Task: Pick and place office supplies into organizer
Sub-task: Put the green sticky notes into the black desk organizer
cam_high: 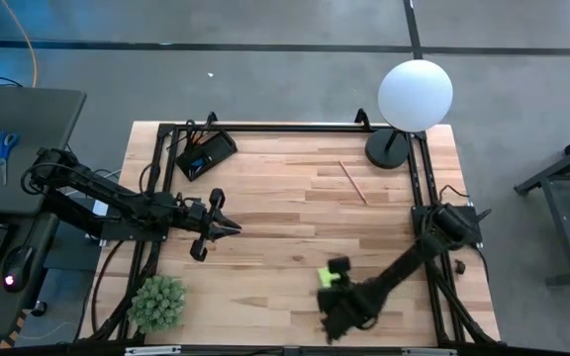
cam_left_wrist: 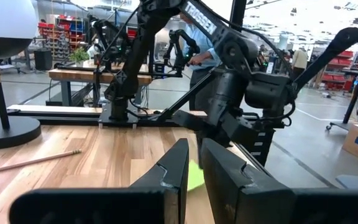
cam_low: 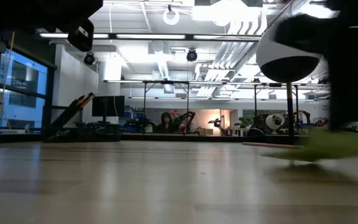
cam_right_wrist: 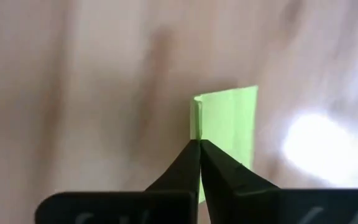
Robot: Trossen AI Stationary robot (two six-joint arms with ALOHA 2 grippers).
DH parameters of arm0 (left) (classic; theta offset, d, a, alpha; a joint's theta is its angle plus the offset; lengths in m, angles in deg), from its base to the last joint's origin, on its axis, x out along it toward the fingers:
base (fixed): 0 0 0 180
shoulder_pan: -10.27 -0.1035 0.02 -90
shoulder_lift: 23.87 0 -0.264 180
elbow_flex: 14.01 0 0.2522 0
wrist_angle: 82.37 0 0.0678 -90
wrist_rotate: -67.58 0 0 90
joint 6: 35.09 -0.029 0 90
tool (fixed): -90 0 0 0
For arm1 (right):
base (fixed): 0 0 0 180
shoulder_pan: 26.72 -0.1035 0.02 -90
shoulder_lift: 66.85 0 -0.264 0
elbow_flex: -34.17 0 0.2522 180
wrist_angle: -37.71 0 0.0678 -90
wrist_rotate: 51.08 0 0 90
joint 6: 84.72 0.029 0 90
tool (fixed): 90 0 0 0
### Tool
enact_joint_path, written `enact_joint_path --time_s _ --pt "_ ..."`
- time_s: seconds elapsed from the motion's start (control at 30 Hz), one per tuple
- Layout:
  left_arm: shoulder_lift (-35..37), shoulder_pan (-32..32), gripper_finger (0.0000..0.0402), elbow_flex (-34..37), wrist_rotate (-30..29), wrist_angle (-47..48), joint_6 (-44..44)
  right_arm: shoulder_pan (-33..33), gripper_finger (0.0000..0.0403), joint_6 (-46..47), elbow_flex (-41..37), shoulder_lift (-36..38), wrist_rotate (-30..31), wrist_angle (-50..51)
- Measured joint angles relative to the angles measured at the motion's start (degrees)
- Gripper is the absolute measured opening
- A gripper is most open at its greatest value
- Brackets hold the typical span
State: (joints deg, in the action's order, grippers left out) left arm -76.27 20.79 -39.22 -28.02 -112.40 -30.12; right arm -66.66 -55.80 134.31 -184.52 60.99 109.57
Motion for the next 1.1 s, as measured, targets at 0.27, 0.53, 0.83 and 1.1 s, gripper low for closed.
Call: enact_joint_path --time_s 0.27,0.53,0.83,1.1 --pt "0.0 0.0 0.0035 0.0 0.0 1.0 0.0 13.8 0.0001 -17.3 0.9 -0.1 6.6 -13.6" --pt "0.0 0.0 0.0035 0.0 0.0 5.2 -0.1 27.3 0.0001 -29.3 0.9 -2.9 -2.1 -29.8" --pt "0.0 0.0 0.0035 0.0 -2.6 5.4 -0.7 33.7 0.0002 -35.5 0.9 -3.9 -4.4 -41.0" --pt "0.0 0.0 0.0035 0.0 -3.5 5.4 -0.2 34.3 0.0068 -35.4 0.9 -3.9 -6.2 -44.2"
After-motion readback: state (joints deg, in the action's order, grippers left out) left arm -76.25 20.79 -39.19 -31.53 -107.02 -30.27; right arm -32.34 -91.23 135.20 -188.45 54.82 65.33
